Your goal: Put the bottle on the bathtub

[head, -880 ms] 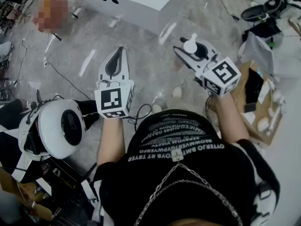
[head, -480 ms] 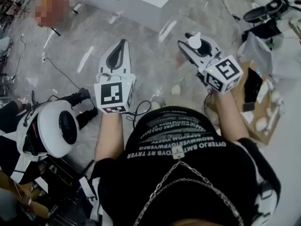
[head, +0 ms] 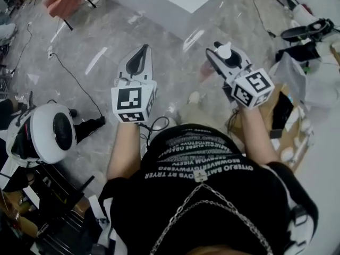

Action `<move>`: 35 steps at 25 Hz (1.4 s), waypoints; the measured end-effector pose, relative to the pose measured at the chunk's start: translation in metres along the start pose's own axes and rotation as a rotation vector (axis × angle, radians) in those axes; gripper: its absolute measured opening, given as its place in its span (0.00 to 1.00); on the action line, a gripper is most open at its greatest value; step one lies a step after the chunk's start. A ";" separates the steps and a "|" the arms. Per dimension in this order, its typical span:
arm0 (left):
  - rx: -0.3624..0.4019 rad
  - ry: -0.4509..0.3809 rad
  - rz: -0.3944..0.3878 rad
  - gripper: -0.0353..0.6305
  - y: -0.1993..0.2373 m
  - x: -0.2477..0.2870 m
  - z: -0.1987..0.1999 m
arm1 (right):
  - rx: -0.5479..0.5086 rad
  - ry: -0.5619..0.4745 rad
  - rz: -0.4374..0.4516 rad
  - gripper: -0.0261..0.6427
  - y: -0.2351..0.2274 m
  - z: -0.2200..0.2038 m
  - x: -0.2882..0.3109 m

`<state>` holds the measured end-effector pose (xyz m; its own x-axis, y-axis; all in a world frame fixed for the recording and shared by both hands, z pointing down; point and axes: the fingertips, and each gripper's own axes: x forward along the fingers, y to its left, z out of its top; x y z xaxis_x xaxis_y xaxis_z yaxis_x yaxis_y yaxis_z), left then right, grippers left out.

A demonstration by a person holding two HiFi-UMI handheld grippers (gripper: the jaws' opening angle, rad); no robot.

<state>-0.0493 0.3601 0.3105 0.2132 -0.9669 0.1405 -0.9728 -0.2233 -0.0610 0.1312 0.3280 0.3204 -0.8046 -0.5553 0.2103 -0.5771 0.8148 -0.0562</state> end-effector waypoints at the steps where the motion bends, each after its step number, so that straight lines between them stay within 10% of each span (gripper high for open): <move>1: -0.010 -0.004 0.013 0.05 0.006 0.007 0.002 | 0.015 -0.002 0.005 0.24 -0.003 0.000 0.009; 6: 0.103 -0.031 0.013 0.05 0.026 0.051 0.029 | 0.017 0.003 0.044 0.24 -0.006 0.012 0.054; 16: 0.041 0.008 0.027 0.05 0.044 0.096 0.020 | -0.114 -0.066 0.016 0.24 -0.040 0.065 0.077; 35: 0.060 0.039 0.032 0.05 0.037 0.113 0.000 | -0.020 0.003 -0.011 0.24 -0.080 0.004 0.060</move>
<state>-0.0611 0.2423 0.3239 0.1774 -0.9683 0.1759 -0.9717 -0.2007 -0.1247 0.1284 0.2291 0.3337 -0.7975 -0.5642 0.2137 -0.5833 0.8115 -0.0341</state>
